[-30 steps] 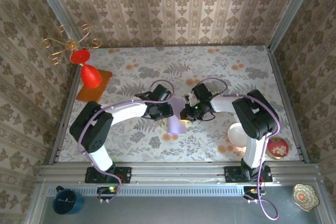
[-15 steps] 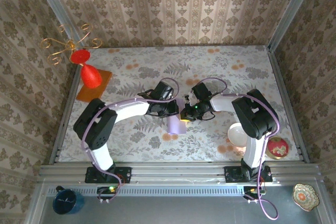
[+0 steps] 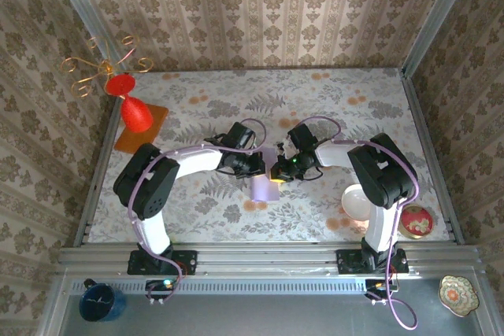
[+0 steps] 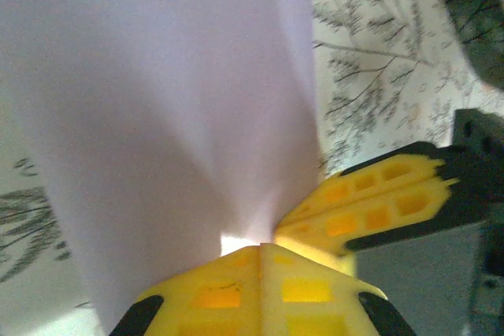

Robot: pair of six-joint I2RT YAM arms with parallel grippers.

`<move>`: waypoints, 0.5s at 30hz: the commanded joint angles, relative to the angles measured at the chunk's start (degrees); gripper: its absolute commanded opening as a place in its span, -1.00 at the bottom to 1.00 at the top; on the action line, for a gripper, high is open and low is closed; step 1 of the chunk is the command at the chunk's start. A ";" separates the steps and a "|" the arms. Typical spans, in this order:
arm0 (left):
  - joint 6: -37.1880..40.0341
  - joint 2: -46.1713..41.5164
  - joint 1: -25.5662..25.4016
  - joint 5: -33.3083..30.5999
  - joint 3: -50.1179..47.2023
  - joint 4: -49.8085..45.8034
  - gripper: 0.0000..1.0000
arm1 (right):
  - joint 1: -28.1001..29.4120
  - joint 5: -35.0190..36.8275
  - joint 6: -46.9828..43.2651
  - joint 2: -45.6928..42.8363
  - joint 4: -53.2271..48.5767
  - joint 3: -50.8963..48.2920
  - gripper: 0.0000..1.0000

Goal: Fold a paper plane with a square sheet of paper (pick it up from the middle)
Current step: Hold the square sheet of paper at the center of the table, then first fold the square sheet of paper in half at the center of the table.

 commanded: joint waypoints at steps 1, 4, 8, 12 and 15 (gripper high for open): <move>6.79 0.82 2.29 3.48 -2.49 -3.21 -0.85 | 0.27 13.39 0.34 6.21 -11.06 -3.79 -0.87; 8.40 0.34 4.36 3.83 -4.93 -3.42 -0.85 | 0.27 13.81 0.78 6.20 -11.16 -4.21 -0.87; 9.75 -2.12 8.07 0.40 -7.87 -5.74 -0.87 | 0.27 14.41 1.04 6.17 -11.30 -4.73 -0.87; 11.12 -8.15 11.16 -2.49 -8.75 -9.30 -0.87 | 0.27 15.39 1.22 5.73 -11.38 -5.01 -0.86; 10.12 -12.64 10.25 -2.19 -7.86 -8.28 -0.87 | 0.27 15.54 1.39 5.66 -11.16 -5.10 -0.87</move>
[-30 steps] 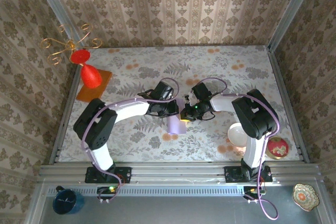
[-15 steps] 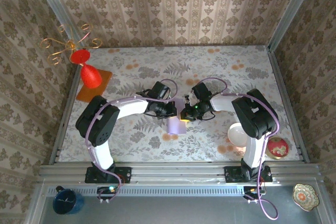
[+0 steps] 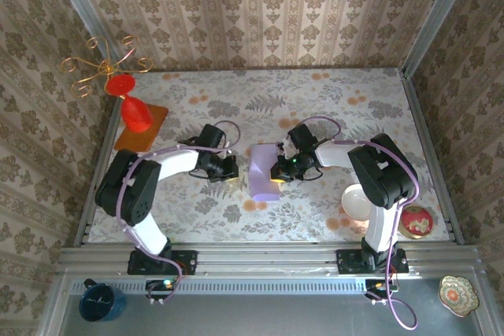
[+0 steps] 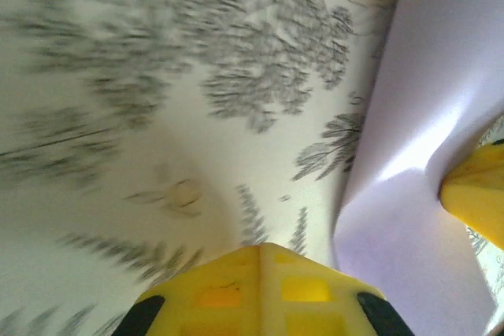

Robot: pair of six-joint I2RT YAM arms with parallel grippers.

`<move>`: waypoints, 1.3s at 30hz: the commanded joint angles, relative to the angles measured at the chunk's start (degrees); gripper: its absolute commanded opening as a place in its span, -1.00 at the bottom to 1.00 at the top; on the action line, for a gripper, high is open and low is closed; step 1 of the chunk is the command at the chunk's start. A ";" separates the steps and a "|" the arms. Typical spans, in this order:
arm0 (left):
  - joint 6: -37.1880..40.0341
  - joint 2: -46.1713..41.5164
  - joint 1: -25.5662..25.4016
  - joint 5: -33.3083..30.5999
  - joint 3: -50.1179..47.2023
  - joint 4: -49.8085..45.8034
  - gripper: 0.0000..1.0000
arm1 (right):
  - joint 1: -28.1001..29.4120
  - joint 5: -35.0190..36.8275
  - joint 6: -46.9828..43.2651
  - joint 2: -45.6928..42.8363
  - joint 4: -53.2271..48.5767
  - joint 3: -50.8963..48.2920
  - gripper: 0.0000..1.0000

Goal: Fold a paper plane with a square sheet of paper (pick it up from the middle)
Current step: First fold the square sheet of paper in half at the center of the table.

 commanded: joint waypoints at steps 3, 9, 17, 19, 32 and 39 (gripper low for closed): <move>-0.92 -6.12 -3.66 -0.54 1.53 1.67 -0.86 | 0.24 15.07 1.15 5.76 -10.81 -4.96 -0.87; -5.05 1.48 -9.33 2.24 5.29 8.81 -0.86 | 0.24 14.80 1.24 6.17 -9.95 -5.33 -0.87; -5.68 12.09 -8.94 5.20 8.54 12.16 -0.87 | 0.24 15.19 0.82 5.96 -9.82 -5.41 -0.87; -5.08 12.87 -7.45 5.07 7.48 12.48 -0.86 | 0.16 15.35 0.63 5.94 -9.49 -5.74 -0.86; -1.96 0.67 1.62 2.00 -0.99 9.11 -0.87 | -0.63 16.34 0.10 6.10 -8.98 -7.17 -0.86; -4.69 1.53 -5.57 2.61 5.02 14.60 -0.87 | -0.62 16.42 0.18 6.12 -8.68 -7.27 -0.87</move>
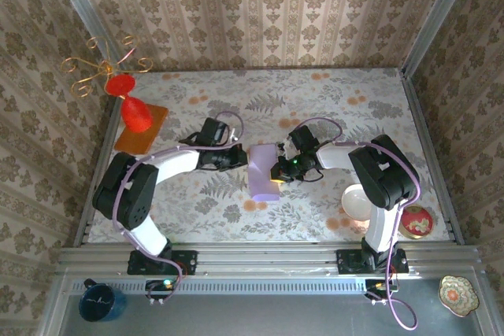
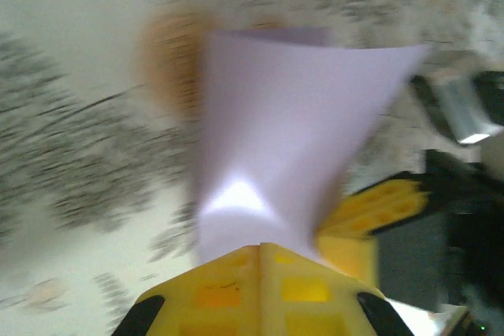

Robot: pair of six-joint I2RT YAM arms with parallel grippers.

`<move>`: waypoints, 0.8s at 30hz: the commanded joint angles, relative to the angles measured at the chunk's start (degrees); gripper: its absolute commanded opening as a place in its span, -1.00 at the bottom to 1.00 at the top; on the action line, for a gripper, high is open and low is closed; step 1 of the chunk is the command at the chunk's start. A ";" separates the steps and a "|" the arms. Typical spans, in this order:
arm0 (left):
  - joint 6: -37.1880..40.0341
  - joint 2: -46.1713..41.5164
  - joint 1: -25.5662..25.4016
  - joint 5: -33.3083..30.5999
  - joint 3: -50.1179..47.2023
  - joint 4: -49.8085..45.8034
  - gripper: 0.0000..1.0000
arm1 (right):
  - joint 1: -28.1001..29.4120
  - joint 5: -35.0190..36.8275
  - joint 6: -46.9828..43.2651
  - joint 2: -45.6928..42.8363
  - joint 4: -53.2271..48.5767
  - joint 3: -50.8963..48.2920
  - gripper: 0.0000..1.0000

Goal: Fold a paper plane with a square sheet of paper (pick it up from the middle)
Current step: First fold the square sheet of paper in half at the center of the table.

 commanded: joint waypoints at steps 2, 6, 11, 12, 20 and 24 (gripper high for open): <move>-1.90 5.30 -3.65 0.57 4.35 4.29 -0.87 | -0.26 16.30 -0.01 6.62 -11.65 -5.27 -0.87; -4.18 11.91 -4.96 2.35 6.28 7.78 -0.87 | -0.26 16.50 -0.10 6.69 -11.56 -5.45 -0.87; -3.96 15.08 -3.88 -0.61 5.41 7.33 -0.88 | -0.40 17.06 -0.27 6.51 -11.73 -5.84 -0.87; -3.56 15.10 -3.15 -1.89 4.61 6.94 -0.88 | -0.44 17.35 -0.34 6.59 -11.82 -5.89 -0.87; -1.22 12.47 8.79 -4.82 -1.87 7.70 -0.88 | -1.30 18.63 -0.62 6.26 -12.17 -7.16 -0.87; 0.24 8.58 7.83 -5.24 0.83 4.72 -0.88 | -1.41 18.45 -0.57 5.84 -12.27 -7.12 -0.88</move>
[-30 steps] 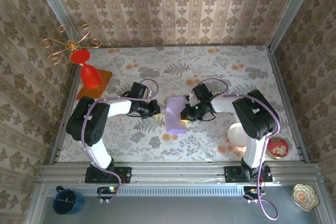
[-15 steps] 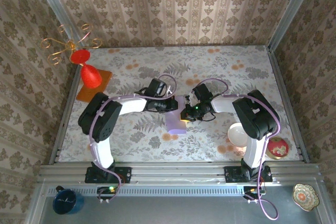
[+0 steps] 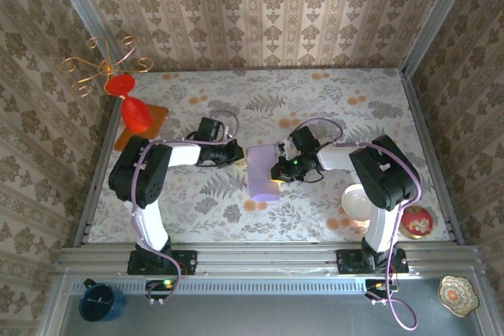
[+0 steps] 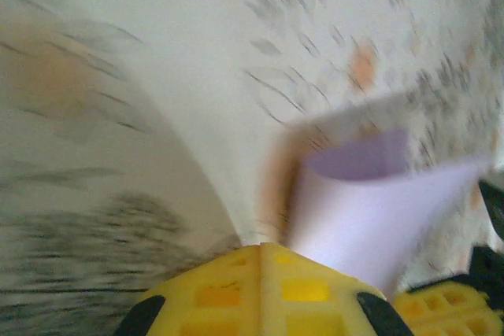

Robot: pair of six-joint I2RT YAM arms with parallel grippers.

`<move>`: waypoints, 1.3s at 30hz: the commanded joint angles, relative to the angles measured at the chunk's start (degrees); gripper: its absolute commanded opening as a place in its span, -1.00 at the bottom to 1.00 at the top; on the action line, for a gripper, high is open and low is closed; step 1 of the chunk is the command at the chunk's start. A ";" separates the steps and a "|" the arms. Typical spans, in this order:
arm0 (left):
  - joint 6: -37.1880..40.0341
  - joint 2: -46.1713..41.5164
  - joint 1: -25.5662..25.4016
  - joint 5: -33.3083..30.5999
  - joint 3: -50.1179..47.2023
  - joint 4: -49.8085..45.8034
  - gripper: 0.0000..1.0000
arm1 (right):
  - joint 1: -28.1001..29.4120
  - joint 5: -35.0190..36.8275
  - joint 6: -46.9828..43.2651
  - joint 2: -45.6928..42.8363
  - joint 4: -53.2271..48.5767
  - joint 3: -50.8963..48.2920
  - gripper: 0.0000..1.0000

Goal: Fold a paper plane with a square sheet of paper (pick it up from the middle)
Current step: First fold the square sheet of paper in half at the center of the table.

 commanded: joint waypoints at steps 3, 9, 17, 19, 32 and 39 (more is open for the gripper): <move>3.07 -6.15 -4.44 -7.50 2.98 -6.54 -0.88 | -1.23 18.10 -0.43 5.91 -13.99 -5.91 -0.87; 0.37 -7.41 -10.05 -6.75 3.87 -2.65 -0.87 | -1.32 17.97 -0.60 6.44 -14.08 -5.74 -0.87; -1.73 2.79 -11.61 -2.68 7.58 -1.21 -0.87 | -1.40 17.93 -0.38 6.46 -13.17 -6.08 -0.88; -1.28 3.96 -11.36 -4.02 7.95 -1.83 -0.87 | -1.66 17.77 -0.34 6.10 -12.33 -6.52 -0.88; 5.45 7.88 0.72 -11.08 10.28 -5.89 -0.90 | -2.29 19.42 -0.18 7.96 -13.93 -5.96 -0.88; 7.11 2.56 -2.97 -9.02 14.87 -11.81 -0.89 | -2.24 19.14 0.01 7.44 -13.74 -6.00 -0.88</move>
